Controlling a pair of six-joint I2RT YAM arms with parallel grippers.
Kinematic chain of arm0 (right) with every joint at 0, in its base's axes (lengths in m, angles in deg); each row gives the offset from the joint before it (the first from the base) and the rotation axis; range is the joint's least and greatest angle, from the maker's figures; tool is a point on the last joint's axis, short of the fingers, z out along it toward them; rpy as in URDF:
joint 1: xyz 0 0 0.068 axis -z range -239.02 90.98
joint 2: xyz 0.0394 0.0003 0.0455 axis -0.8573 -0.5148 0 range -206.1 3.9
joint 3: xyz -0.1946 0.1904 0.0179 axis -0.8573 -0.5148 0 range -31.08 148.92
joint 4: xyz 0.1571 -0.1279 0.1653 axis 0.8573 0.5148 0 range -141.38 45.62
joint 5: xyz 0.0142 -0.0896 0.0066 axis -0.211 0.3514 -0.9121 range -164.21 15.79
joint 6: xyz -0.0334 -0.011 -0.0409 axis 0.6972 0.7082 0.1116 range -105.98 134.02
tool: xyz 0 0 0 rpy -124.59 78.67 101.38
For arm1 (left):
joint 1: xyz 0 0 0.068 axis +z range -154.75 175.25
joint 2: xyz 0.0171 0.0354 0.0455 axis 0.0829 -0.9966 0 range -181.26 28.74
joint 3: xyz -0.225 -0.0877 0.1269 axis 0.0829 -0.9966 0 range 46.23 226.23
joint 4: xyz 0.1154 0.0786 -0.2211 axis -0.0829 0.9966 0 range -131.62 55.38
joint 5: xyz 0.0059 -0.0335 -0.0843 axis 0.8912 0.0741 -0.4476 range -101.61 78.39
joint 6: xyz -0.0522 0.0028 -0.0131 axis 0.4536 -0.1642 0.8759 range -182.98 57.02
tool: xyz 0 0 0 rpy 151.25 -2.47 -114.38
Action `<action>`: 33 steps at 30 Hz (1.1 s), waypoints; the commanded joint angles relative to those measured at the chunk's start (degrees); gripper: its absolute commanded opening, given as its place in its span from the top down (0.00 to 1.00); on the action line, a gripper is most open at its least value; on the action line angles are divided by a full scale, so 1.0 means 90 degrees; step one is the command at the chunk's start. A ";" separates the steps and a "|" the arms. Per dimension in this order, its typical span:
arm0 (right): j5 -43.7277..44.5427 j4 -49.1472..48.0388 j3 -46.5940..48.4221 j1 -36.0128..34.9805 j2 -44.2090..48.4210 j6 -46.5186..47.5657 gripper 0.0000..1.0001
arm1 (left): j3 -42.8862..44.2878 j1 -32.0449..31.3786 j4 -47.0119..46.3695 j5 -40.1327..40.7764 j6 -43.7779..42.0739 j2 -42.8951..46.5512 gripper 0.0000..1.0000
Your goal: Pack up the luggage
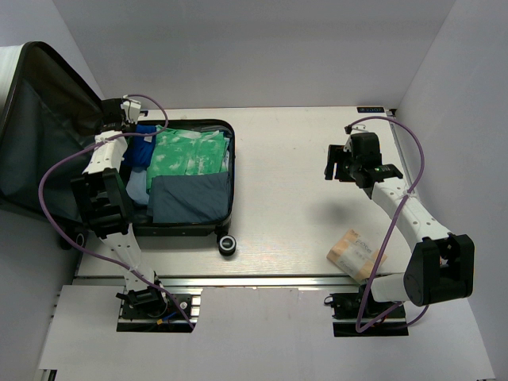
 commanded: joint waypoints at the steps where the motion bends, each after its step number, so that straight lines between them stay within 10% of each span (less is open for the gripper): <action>1: 0.0177 0.0056 0.0246 -0.0011 0.0102 -0.0027 0.27 | 0.0202 0.0137 -0.0224 0.0171 0.0027 0.0137 1.00; 12: 0.0226 0.0154 0.0285 -0.0002 0.0131 -0.0017 0.26 | 0.0280 0.0196 0.0010 0.0083 0.0349 0.0117 0.87; 15: 0.0246 0.0125 0.0275 -0.0021 0.0209 -0.0036 0.26 | 0.0319 0.0254 0.0059 0.0083 0.0417 0.0176 0.58; 17: 0.0217 0.0125 0.0295 -0.0002 0.0200 -0.0027 0.26 | 0.0503 0.0255 0.0176 0.0093 0.0505 0.0157 0.17; 20: 0.0177 0.0164 0.0343 -0.0011 0.0229 -0.0046 0.26 | 0.0738 0.0255 0.0400 0.0005 0.0622 0.0147 0.02; 33: 0.0216 0.0105 0.0100 0.0008 0.0395 -0.0222 0.25 | 0.0944 0.0069 0.0625 -0.1372 0.1305 -0.0038 0.02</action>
